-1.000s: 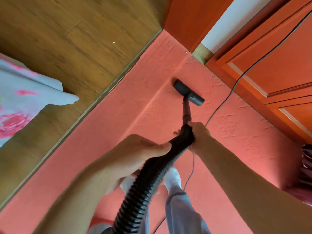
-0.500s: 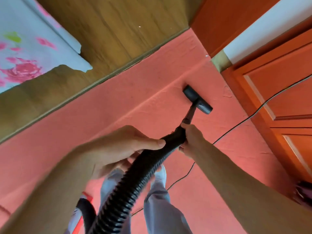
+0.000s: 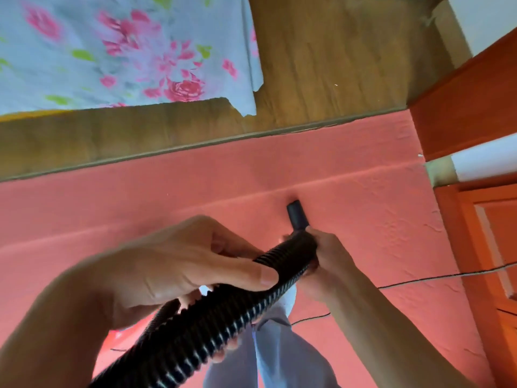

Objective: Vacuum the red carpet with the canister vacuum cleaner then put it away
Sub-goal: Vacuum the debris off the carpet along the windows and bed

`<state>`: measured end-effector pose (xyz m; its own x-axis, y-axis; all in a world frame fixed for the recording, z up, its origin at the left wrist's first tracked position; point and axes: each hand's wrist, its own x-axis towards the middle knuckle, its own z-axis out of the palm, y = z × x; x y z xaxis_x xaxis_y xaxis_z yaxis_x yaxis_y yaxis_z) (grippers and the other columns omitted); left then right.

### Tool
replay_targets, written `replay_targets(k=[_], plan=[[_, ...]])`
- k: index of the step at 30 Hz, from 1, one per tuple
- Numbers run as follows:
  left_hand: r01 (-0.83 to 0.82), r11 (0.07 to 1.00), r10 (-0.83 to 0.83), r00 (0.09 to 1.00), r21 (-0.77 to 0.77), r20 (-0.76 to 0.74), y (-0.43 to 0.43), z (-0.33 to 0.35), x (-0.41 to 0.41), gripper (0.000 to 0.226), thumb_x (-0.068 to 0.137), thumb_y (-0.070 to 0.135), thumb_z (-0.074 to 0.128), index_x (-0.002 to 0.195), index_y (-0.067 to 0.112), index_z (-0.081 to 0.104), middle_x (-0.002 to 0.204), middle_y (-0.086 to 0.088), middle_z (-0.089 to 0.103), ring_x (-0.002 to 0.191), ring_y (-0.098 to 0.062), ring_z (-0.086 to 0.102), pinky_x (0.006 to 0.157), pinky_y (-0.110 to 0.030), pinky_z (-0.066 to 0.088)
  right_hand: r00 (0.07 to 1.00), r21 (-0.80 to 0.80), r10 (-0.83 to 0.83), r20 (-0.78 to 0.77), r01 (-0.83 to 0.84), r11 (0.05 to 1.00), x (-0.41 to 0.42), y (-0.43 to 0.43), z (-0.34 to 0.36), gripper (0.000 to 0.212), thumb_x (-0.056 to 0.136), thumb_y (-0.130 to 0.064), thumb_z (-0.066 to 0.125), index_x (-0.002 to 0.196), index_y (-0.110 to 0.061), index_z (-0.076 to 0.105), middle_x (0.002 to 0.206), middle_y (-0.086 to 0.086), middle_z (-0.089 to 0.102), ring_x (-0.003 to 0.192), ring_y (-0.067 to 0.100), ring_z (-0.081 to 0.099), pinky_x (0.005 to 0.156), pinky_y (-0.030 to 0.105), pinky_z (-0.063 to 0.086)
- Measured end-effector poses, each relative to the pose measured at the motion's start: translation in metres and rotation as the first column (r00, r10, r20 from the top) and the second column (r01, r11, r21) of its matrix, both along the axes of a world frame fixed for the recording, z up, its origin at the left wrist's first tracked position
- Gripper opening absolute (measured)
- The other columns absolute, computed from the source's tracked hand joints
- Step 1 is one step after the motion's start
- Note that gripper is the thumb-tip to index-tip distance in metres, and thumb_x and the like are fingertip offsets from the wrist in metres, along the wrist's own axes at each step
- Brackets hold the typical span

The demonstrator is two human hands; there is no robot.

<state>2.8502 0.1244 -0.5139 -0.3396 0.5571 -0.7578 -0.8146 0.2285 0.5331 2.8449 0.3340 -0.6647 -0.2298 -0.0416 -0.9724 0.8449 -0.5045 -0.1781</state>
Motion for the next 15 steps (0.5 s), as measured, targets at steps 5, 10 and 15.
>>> replay_targets(k=[5, 10, 15], plan=[[-0.089, 0.988, 0.088, 0.996, -0.122, -0.019, -0.01, -0.035, 0.045, 0.015, 0.085, 0.035, 0.078, 0.093, 0.023, 0.081, 0.08, -0.014, 0.072, 0.071, -0.032, 0.074, 0.069, -0.05, 0.063, 1.0, 0.231, 0.017, 0.008, -0.018, 0.973, 0.001, -0.014, -0.035, 0.009, 0.094, -0.018, 0.053, 0.101, -0.013, 0.055, 0.088, 0.015, 0.062, 0.076, 0.029, 0.066, 0.059, 0.033, 0.051], [-0.181, 0.922, 0.147, 0.981, -0.343, -0.123, 0.015, -0.087, 0.079, 0.036, 0.094, 0.043, 0.062, 0.085, 0.011, 0.074, 0.072, -0.013, 0.072, 0.071, -0.029, 0.075, 0.069, -0.035, 0.061, 0.991, 0.422, 0.131, -0.011, -0.114, 0.899, -0.002, -0.011, -0.067, 0.035, 0.094, -0.019, 0.057, 0.127, -0.01, 0.051, 0.108, 0.016, 0.062, 0.082, 0.029, 0.066, 0.057, 0.035, 0.054], [-0.315, 0.949, 0.313, 0.948, -0.025, -0.054, 0.006, -0.078, 0.105, 0.029, 0.092, 0.036, 0.07, 0.109, 0.014, 0.077, 0.097, -0.012, 0.078, 0.071, -0.019, 0.073, 0.06, -0.026, 0.056, 0.968, 0.347, 0.203, -0.146, -0.142, 0.927, -0.007, -0.019, -0.025, 0.037, 0.102, -0.02, 0.042, 0.134, -0.001, 0.048, 0.085, 0.015, 0.055, 0.062, 0.021, 0.061, 0.045, 0.023, 0.05]])
